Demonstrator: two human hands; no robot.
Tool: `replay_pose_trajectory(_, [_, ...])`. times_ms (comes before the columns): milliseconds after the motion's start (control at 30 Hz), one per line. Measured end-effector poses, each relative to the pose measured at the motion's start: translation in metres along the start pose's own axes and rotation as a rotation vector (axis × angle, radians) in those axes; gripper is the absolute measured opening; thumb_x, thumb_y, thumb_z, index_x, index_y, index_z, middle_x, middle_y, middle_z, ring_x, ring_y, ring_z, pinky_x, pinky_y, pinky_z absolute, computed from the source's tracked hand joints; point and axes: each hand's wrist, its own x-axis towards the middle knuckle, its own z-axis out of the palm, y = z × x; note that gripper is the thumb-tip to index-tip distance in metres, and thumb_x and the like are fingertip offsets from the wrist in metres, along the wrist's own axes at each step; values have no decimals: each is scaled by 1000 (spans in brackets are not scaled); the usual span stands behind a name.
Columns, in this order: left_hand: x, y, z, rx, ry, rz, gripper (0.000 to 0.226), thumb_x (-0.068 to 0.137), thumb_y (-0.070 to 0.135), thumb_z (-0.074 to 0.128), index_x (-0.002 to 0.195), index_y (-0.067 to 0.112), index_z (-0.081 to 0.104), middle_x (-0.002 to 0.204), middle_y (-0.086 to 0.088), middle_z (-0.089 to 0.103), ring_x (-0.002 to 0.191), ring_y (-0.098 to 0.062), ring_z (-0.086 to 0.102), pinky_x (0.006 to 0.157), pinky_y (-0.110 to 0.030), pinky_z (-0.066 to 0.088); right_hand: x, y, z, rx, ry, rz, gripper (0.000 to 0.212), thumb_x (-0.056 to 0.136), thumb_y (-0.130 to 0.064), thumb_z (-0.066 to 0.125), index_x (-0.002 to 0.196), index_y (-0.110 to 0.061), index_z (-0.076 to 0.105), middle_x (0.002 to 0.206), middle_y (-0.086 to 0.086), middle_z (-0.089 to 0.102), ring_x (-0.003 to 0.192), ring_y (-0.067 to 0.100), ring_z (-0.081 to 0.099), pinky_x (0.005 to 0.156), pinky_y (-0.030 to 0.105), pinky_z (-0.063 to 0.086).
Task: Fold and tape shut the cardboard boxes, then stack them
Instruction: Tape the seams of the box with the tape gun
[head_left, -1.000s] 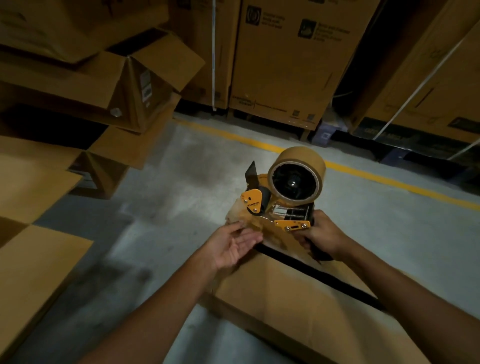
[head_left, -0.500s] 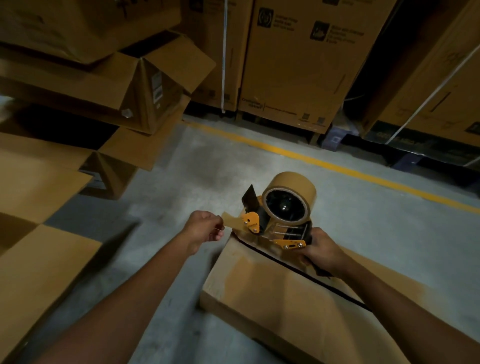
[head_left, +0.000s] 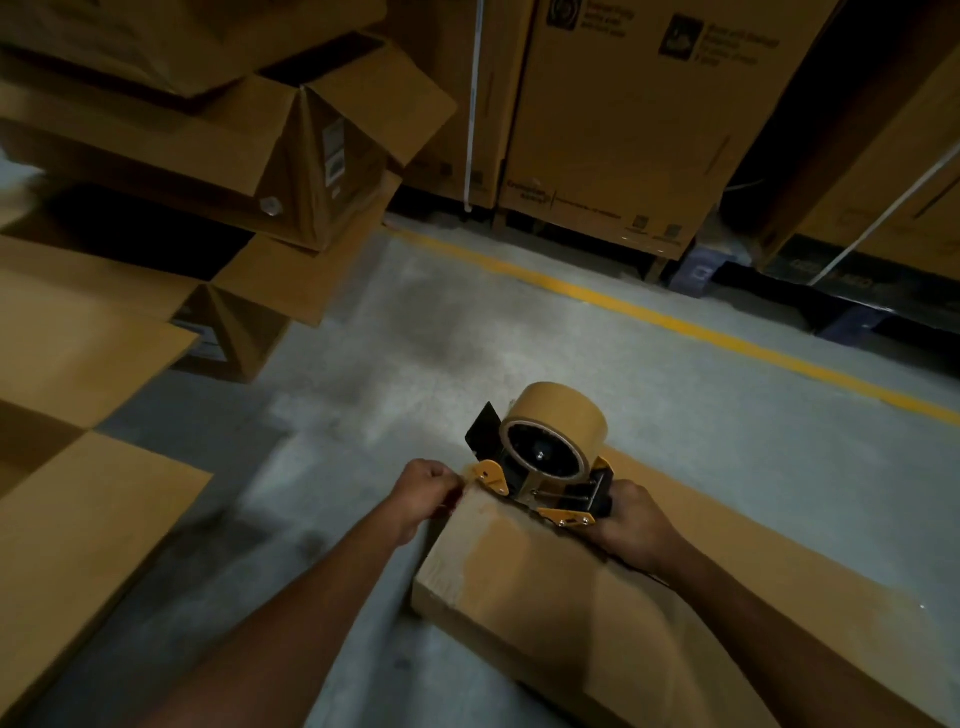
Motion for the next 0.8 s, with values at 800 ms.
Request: replay_pose_trajectory(800, [-34,-16,17,41,-352,178,35,100,13,56,132,27,56,121,-1,69,111,-20,67,100,-44,52,1,9,-4,-150,-32,-5,33,83,-50,75,108,-29,75,104,-5,73,92,9,65,82,30,54])
